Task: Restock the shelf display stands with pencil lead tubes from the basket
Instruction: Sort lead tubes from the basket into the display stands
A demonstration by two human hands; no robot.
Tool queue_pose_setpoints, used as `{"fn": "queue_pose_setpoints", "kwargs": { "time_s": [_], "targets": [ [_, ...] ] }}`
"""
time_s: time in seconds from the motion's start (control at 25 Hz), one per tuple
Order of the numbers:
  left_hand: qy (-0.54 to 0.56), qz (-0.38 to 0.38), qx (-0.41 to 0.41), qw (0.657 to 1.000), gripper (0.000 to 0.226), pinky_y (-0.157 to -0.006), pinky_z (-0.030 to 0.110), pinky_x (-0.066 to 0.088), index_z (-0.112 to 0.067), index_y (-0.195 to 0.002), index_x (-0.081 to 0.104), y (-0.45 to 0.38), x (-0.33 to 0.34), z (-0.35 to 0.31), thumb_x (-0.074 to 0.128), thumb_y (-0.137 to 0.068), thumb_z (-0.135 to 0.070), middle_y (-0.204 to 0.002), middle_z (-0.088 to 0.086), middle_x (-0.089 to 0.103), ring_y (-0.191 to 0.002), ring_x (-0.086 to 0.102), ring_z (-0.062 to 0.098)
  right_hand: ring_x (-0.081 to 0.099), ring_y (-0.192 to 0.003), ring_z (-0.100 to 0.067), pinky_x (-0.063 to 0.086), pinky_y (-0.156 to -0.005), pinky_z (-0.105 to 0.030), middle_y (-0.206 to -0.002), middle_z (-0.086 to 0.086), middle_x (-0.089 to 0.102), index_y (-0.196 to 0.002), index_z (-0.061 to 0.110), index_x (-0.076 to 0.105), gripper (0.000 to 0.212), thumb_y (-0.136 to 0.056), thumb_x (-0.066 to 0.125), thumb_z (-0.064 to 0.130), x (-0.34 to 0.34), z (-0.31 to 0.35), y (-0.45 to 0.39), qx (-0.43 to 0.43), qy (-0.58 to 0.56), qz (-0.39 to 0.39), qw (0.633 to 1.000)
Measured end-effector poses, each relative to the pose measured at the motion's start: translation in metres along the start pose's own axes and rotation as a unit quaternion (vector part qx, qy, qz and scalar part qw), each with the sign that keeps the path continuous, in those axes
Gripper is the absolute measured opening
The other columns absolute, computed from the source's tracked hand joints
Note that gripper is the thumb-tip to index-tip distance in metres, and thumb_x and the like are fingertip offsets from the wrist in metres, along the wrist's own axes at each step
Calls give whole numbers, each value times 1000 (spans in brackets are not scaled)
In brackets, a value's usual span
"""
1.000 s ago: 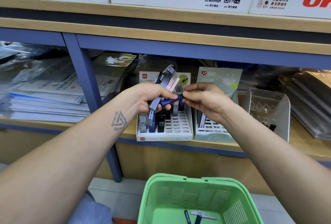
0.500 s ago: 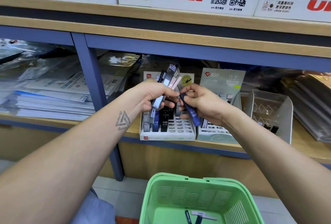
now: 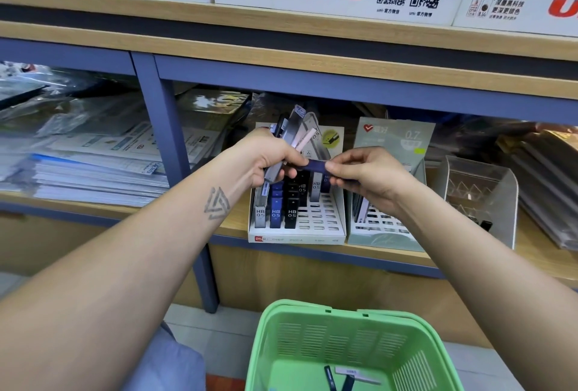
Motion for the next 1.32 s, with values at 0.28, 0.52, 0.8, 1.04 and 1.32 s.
{"fn": "queue_pose_setpoints", "kwargs": {
  "time_s": [0.28,0.52,0.8,1.04,1.32],
  "targets": [
    [15,11,-31,999,9,-33,13,38,4,-100,64,-6,-2,2,66,-92,1,-89,16,68,-37,54,8,72,-66,-14,55,-59,-19,-95,-12,71,-93,15,66,21,-84,78,1,-32,27,-9,-106,243,-150,952],
    [23,22,-47,998,4,-34,13,38,0,-96,64,-12,0,2,66,-93,0,-83,12,68,-37,53,6,71,-94,-26,57,-92,-36,-108,-11,74,-106,10,77,18,-92,70,4,-11,17,-29,-145,528,-88,832],
    [13,33,-48,998,6,-33,13,38,-1,-87,64,-19,2,3,66,-93,-1,-75,11,67,-36,53,6,66,-96,-34,48,-78,-28,-105,-18,69,-110,14,75,25,-91,65,1,9,-4,-40,-144,599,-96,782],
    [9,37,-55,998,4,-33,13,39,-1,-90,63,-18,0,5,67,-92,-1,-75,11,67,-37,52,6,66,-97,-38,57,-86,-39,-107,-19,68,-103,14,75,19,-88,67,4,11,0,-40,-120,616,-70,775],
    [5,39,-60,997,6,-33,14,39,-1,-87,64,-20,-1,7,68,-91,-1,-71,10,68,-37,52,6,67,-89,-41,42,-63,-35,-98,-18,68,-104,8,67,18,-87,64,2,26,1,-43,-149,716,-143,667]
  ]
}}
Point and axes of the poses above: each hand's wrist, its own y-axis away from the middle knuckle, its own x-axis out of the palm, z = x × y, the point moved 3 cm from there along -y, towards the middle knuckle
